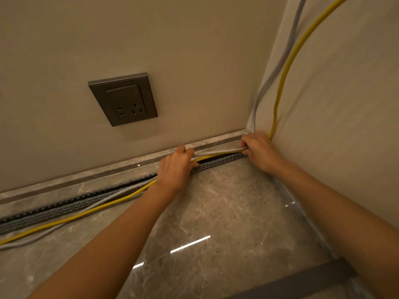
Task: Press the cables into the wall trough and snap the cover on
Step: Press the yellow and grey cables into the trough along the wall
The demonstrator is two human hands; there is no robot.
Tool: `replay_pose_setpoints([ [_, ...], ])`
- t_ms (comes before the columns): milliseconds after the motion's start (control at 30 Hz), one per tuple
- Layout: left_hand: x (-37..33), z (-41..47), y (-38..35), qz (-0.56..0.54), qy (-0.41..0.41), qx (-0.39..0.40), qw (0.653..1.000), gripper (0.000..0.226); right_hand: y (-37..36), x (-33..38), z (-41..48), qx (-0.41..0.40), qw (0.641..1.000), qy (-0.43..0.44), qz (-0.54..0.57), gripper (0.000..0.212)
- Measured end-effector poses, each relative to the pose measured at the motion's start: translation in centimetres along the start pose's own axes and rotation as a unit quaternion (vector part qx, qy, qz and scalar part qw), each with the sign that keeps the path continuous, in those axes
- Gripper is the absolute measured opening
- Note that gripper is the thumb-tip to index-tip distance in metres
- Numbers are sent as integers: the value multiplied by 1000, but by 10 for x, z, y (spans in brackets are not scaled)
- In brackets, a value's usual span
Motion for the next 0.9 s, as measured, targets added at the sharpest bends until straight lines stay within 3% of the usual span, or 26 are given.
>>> replay_pose_setpoints([
  [167,-2,7,-2,31,0,-8,999,25,-6,-9,5,34,999,-25,14,7],
  [367,-3,6,-3,-67,29,9,997,21,-9,-15,13,37,996,-75,29,13],
  [500,3,1,-4,-96,63,4,993,20,-5,-14,10,55,986,-107,119,11],
  [733,-12,6,-2,-199,28,-6,980,14,-6,-13,11,72,982,-121,126,7],
  [900,-21,9,-6,-126,-26,-5,992,14,-10,-14,8,36,990,-110,76,15],
])
Point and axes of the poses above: each hand's wrist, its own z-axis towards the middle knuckle, its own y-axis out of the back of the hand, x = y × z, the point moved 6 cm from there along z, towards the middle knuckle, and after that the axes turned 14 degrees about -x, right-handed, at the moved point
